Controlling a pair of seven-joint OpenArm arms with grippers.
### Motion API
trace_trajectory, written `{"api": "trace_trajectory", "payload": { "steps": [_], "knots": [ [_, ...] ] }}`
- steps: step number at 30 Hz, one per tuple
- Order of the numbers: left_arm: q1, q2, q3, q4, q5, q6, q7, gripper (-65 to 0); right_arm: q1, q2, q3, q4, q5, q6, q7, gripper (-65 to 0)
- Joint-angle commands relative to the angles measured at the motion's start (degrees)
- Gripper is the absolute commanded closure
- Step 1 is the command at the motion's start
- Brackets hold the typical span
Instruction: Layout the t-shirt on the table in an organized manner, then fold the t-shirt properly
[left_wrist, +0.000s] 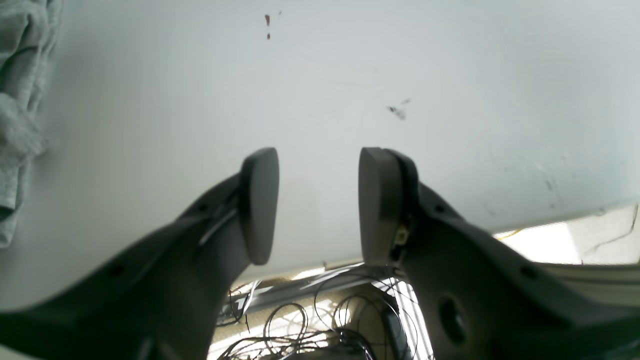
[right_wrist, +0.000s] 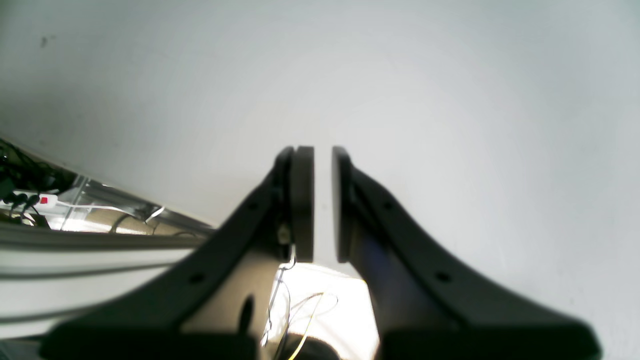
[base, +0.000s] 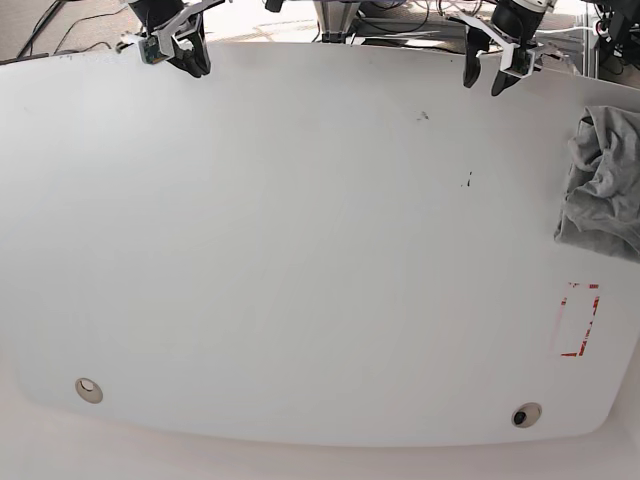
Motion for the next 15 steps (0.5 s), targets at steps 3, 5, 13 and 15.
{"api": "trace_trajectory", "payload": {
  "steps": [3, 5, 13, 15],
  "knots": [
    [6.5, 0.1, -0.2, 1.4, -1.0, 0.0, -1.5, -23.7, -6.0, 0.3, 0.1, 1.1, 1.1, 0.7, 1.6, -5.5],
    [8.3, 0.1, -0.2, 1.4, -1.0, 0.0, -1.5, -23.7, -7.5, 0.3, 0.1, 1.1, 1.1, 0.7, 1.6, -5.5],
    [14.8, -0.3, -0.2, 0.9, -0.9, 0.0, -1.5, -23.7, -13.2, 0.3, -0.3, 0.8, 1.0, 0.7, 1.3, -5.5],
    [15.5, -0.4, -0.2, 0.6, -0.8, 0.0, -1.5, -23.7, -13.8, 0.3, -0.3, 0.5, 1.0, 0.7, 1.2, -5.5]
  ]
}}
